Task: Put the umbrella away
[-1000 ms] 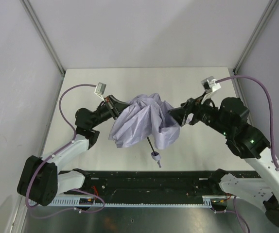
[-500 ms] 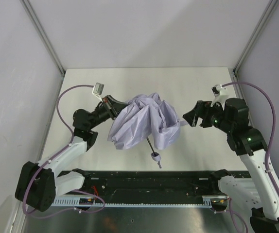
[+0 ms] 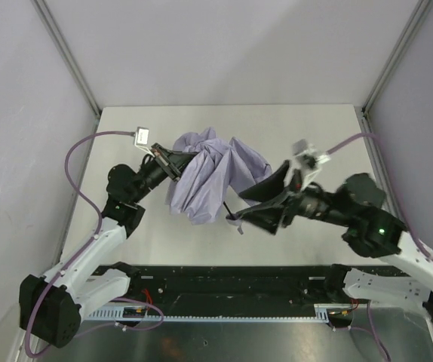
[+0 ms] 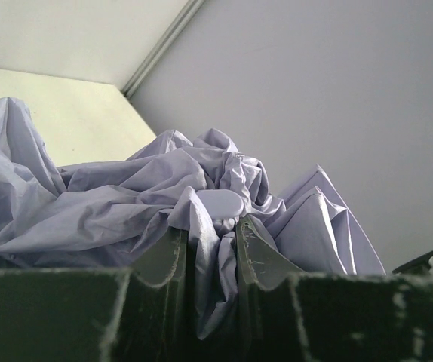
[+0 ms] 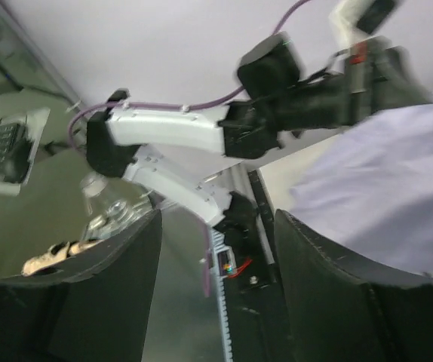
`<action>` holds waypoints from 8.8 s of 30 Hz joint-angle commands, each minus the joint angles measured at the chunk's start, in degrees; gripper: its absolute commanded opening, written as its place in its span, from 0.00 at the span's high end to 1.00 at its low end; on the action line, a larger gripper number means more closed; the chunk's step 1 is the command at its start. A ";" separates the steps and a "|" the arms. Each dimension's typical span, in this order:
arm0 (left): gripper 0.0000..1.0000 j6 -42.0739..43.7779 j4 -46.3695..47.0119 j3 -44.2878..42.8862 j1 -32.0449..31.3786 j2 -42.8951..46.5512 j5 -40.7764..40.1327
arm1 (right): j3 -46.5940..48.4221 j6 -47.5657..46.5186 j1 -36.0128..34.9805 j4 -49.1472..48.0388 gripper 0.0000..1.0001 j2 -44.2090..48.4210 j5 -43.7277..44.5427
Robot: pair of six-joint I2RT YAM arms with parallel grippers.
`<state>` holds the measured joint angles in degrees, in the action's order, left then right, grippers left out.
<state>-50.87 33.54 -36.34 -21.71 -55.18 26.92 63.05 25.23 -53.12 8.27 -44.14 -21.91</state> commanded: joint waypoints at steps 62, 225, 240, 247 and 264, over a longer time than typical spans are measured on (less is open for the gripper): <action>1.00 -9.49 12.01 -2.97 -3.67 1.67 13.88 | 1.09 -7.51 3.62 -11.51 0.01 -22.92 -2.21; 0.98 -24.35 -19.78 24.62 -3.25 -23.12 -31.98 | 6.40 -39.29 2.05 8.33 1.00 -80.34 -21.57; 1.00 -24.42 -30.90 20.34 -3.22 -21.40 -23.23 | 2.68 -29.74 -4.08 10.07 0.12 -53.71 15.29; 1.00 -23.92 -36.45 17.21 -2.82 -24.25 -19.79 | -5.69 -35.43 -16.91 -2.90 0.13 -49.23 39.70; 1.00 -23.62 -43.00 13.94 -1.68 -27.93 -15.66 | -5.75 -32.68 -15.83 -14.59 0.60 -65.39 52.69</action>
<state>-79.37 4.45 -24.86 -23.24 -79.83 14.22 57.45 -10.04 -71.29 -6.15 -107.15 29.80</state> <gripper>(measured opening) 0.362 0.548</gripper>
